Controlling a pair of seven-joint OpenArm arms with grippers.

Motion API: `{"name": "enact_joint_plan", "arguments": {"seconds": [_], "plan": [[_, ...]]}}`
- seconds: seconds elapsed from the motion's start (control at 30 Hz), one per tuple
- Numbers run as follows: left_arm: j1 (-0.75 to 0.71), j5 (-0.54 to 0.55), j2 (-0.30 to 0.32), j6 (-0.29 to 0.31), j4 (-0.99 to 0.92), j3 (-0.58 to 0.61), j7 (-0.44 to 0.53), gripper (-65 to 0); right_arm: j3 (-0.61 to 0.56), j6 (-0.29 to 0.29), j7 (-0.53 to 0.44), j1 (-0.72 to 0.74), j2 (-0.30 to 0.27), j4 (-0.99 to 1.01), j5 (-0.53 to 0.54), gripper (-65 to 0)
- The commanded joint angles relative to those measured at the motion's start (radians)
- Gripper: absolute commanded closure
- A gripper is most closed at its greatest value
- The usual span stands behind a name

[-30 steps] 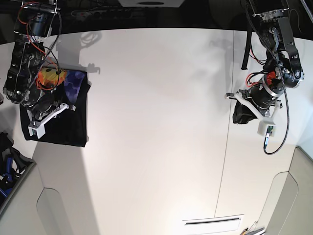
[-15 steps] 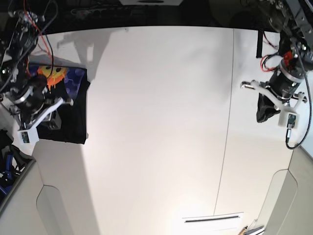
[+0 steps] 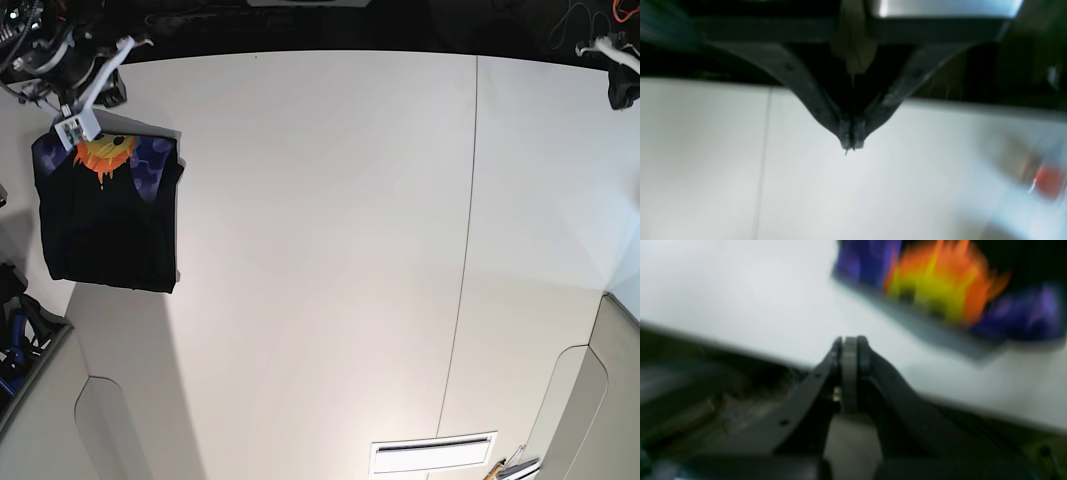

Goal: Fold the T-shirt properly

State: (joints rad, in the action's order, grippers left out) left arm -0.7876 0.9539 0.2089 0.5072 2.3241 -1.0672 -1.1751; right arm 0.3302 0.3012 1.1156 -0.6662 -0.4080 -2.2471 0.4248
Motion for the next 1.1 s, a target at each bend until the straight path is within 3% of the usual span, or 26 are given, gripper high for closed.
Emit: {"name": "enact_joint_plan", "arguments": {"seconds": [0.0, 0.13, 0.27, 0.4, 0.5, 0.6, 0.7, 0.87, 1.0, 1.07], "plan": [[-0.041, 0.043, 0.010, 0.014, 0.019, -0.040, 0.003, 0.0, 0.006, 0.002, -0.011, -0.039, -0.027, -0.021, 0.016, 0.0], [-0.205, 0.152, 0.010, 0.064, 0.011, -0.122, -0.068, 0.0, 0.006, 0.002, -0.013, -0.196, -0.074, -0.019, 0.048, 0.0], [-0.355, 0.265, 0.011, 0.116, -0.059, -0.110, -0.110, 0.0, 0.005, 0.016, -0.046, -0.334, -0.082, 0.025, 0.068, 0.0], [-0.432, 0.287, 0.022, 0.188, -0.229, -0.017, -0.116, 0.0, -0.020, 0.075, -0.169, -0.404, -0.082, 0.206, 0.115, 0.0], [-0.446, 0.284, 0.080, 0.191, -0.438, 0.120, -0.098, 0.0, -0.074, 0.125, -0.232, -0.381, -0.082, 0.413, 0.135, 0.0], [-0.439, 0.267, 0.170, 0.191, -0.682, 0.301, 0.023, 0.0, -0.152, 0.192, -0.257, -0.311, -0.082, 0.649, 0.137, 0.0], [-0.383, 0.165, 0.239, 0.191, -0.916, 0.490, 0.231, 0.0, -0.242, 0.225, -0.270, -0.214, -0.082, 0.899, 0.137, 0.0], [-0.182, -0.031, 0.259, 0.191, -1.194, 0.753, 0.580, 0.0, -0.413, 0.226, -0.584, -0.018, -0.076, 1.283, 0.132, 0.0], [0.005, -0.162, 0.256, 0.191, -1.330, 0.935, 0.697, 0.0, -0.513, 0.191, -0.812, 0.155, -0.016, 1.508, 0.081, 0.0], [0.092, -0.223, 0.246, 0.191, -1.370, 1.014, 0.745, 0.0, -0.520, 0.137, -0.832, 0.237, 0.043, 1.592, 0.042, 0.0]]}}
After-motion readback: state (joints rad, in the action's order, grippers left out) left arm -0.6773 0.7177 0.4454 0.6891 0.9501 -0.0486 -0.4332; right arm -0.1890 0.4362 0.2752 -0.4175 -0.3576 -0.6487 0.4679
